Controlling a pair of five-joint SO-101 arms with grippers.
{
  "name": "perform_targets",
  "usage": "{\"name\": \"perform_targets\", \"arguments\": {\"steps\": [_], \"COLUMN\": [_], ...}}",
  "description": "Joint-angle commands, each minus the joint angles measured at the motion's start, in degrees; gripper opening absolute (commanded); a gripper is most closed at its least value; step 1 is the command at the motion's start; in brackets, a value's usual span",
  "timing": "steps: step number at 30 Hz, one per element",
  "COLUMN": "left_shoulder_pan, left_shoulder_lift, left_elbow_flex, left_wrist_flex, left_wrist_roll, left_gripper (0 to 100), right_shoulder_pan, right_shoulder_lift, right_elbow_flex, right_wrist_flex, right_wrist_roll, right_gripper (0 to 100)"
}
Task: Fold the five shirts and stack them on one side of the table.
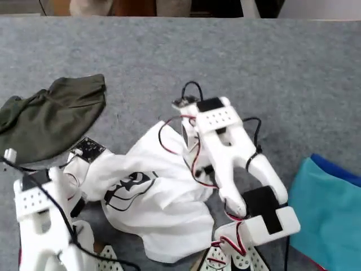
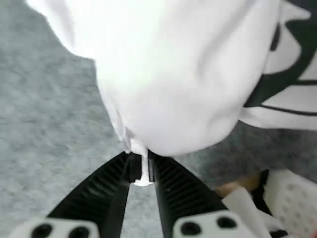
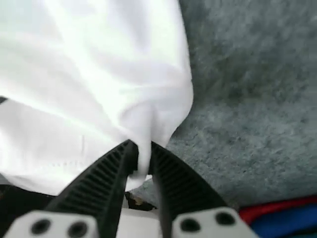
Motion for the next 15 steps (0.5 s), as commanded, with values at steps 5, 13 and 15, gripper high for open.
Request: {"name": "perform_targets", "arguments": {"steps": [5, 13, 15], "left_shoulder_pan": [0.4, 0.7, 0.7], "left_shoulder_lift": [-14.5, -21.2, -22.6], "left_elbow_flex": [6.6, 14.7, 15.6], "left_wrist_flex": [-3.3, -12.0, -12.1], "left_wrist_roll": [6.1, 22.2, 23.1], "left_gripper": [2, 2, 2], "right_shoulder_pan": [2.2, 2.1, 1.9], "right_shoulder_lift": [-4.2, -3.5, -2.2], "right_elbow_flex": [-2.5, -20.9, -26.6], "right_wrist_flex": [2.5, 9.8, 10.3], "right_wrist_roll": [0.6, 0.4, 0.5], "right_gripper": [20.2, 20.2, 20.2]}}
